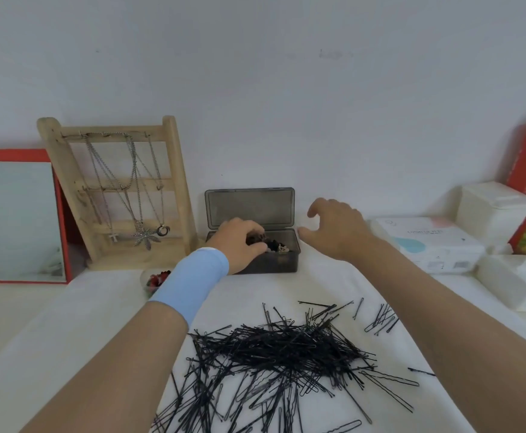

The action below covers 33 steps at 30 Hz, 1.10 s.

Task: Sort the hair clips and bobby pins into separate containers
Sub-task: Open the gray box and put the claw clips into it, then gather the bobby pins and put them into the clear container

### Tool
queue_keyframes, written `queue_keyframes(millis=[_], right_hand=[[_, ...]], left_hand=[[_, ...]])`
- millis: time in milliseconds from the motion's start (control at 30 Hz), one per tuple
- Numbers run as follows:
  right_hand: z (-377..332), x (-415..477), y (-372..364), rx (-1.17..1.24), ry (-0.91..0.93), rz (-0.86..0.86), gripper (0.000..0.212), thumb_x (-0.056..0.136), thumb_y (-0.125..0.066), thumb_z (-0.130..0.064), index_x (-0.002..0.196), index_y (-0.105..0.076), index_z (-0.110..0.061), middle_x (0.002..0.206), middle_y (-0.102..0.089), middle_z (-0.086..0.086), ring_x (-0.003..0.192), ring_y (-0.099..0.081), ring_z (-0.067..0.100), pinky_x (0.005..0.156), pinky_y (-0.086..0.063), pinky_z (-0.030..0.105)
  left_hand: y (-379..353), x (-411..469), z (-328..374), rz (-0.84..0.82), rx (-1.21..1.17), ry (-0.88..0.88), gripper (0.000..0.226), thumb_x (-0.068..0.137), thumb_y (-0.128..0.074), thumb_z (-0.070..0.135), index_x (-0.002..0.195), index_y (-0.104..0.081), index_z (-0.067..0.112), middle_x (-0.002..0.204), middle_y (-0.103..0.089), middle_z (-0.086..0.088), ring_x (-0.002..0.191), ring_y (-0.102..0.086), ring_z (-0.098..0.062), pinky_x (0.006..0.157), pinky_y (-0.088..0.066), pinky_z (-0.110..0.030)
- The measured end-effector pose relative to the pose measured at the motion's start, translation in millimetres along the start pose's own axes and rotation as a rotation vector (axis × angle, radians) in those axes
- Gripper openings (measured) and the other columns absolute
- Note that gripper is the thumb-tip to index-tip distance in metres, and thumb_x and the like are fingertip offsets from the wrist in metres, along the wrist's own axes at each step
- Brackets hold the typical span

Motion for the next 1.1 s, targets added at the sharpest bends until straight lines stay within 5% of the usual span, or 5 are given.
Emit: queue_keyframes(millis=[167,400,767,933,1100], right_hand=[[-81.4,-26.0,3.8,0.278,0.251,-0.2,0.045,0.08,-0.063,-0.062,0.107,-0.057,-0.027,0.109,-0.064,-0.007,0.099,-0.059,0.014,0.084,-0.05,0.031],[-164.9,-52.7,-49.1,0.112,0.458,-0.507,0.049,0.079,-0.069,-0.061,0.116,-0.061,-0.028,0.125,-0.06,-0.008,0.11,-0.054,0.013,0.089,-0.045,0.031],[-172.3,-47.8,-65.3,0.116,0.5,-0.383,0.044,0.085,-0.066,-0.055,0.122,-0.063,-0.032,0.125,-0.06,-0.009,0.113,-0.056,0.014,0.097,-0.047,0.037],[-103.7,-31.5,-16.5,0.101,0.307,-0.114,0.015,0.091,-0.06,-0.041,0.102,-0.069,-0.035,0.105,-0.067,-0.014,0.1,-0.063,0.013,0.088,-0.052,0.035],[-16.1,-23.8,-10.9,-0.018,0.113,-0.085,0.022,0.091,-0.061,-0.033,0.112,-0.068,-0.037,0.122,-0.062,-0.008,0.116,-0.056,0.02,0.096,-0.047,0.038]], left_hand=[[38.5,-32.9,-37.2,0.189,0.037,0.077,0.023,0.096,-0.055,0.026,0.117,-0.062,0.027,0.122,-0.05,0.002,0.121,-0.048,-0.02,0.099,-0.039,-0.031],[44.1,-81.4,-115.4,-0.038,0.227,0.44,0.08,0.081,-0.062,0.054,0.149,-0.028,0.03,0.158,-0.023,-0.003,0.142,-0.031,-0.031,0.109,-0.037,-0.045],[64.6,-87.8,-111.4,0.104,0.282,0.305,0.064,0.088,-0.056,0.054,0.145,-0.04,0.028,0.152,-0.038,0.0,0.14,-0.032,-0.026,0.112,-0.032,-0.04],[55.1,-65.4,-41.8,0.184,0.096,0.043,0.043,0.094,-0.057,0.04,0.134,-0.051,0.027,0.134,-0.051,0.004,0.127,-0.044,-0.018,0.105,-0.037,-0.035],[15.5,-31.0,13.3,0.076,-0.041,-0.052,0.039,0.092,-0.062,0.037,0.129,-0.056,0.026,0.118,-0.058,0.006,0.114,-0.053,-0.018,0.101,-0.045,-0.037]])
Point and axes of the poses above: each hand's wrist, its own x-axis towards the middle knuckle, its own y-axis out of the back of the hand, z = x × y, the point moved 5 cm from there along x, towards the middle knuckle
